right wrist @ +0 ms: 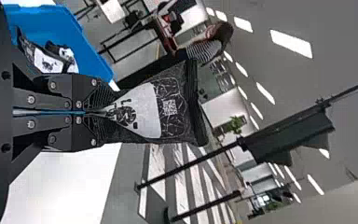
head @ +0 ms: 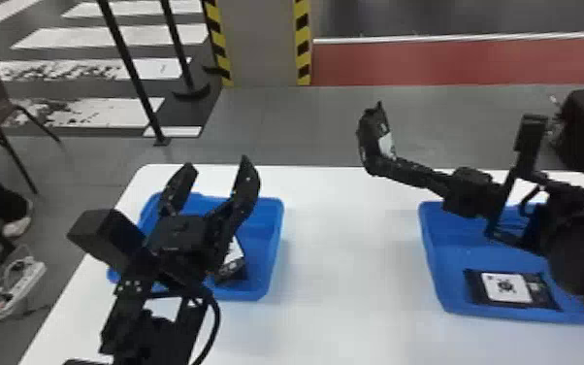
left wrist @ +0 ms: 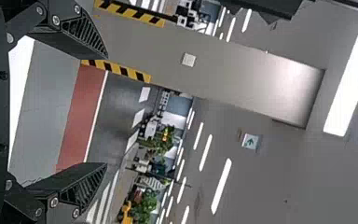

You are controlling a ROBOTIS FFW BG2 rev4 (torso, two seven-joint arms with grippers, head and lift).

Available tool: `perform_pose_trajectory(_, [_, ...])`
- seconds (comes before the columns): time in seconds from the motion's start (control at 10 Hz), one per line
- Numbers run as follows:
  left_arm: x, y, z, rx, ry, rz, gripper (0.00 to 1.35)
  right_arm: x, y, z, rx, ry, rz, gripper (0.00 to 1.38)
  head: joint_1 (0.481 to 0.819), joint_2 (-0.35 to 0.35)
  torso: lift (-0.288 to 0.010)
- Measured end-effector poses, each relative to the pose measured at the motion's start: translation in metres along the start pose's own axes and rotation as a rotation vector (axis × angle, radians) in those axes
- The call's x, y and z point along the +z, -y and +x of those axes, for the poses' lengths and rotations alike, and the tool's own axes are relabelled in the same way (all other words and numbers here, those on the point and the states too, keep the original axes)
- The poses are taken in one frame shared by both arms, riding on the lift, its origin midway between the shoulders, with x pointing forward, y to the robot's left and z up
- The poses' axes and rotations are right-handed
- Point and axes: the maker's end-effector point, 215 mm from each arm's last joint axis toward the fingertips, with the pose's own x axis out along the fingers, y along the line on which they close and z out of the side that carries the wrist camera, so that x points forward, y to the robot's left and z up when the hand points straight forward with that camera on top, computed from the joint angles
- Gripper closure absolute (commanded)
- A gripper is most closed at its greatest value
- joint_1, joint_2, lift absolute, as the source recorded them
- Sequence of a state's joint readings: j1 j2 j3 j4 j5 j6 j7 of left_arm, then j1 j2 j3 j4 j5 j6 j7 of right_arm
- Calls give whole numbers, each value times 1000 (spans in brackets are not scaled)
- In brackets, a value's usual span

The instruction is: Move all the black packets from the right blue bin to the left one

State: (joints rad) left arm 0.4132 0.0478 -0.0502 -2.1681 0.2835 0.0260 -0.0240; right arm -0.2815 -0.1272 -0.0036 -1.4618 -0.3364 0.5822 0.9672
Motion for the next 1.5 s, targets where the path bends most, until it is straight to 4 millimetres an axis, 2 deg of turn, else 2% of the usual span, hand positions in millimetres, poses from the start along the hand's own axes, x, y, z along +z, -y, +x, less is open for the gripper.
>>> perform_pose_trajectory(0.2, [6, 22, 5, -50, -48, -23, 225, -4, -27, 22, 90, -49, 17, 1128, 666, 135, -110])
perform_pose_trajectory(0.4, [1, 32, 7, -80, -90, -26, 225, -11, -57, 42, 163, -81, 22, 1128, 668, 157, -110])
perform_pose_trajectory(0.8, [-9, 34, 8, -84, -128, -23, 223, -13, -109, 76, 288, -106, 15, 1128, 669, 210, -110])
perform_pose_trajectory(1.3, [-10, 37, 10, -89, -135, -22, 252, -33, -179, 110, 450, -143, 38, 1128, 673, 290, -110])
perform_pose_trajectory(1.5, [-9, 33, 11, -80, -132, 1, 1236, -37, -186, 114, 468, -147, 49, 1128, 675, 307, -110])
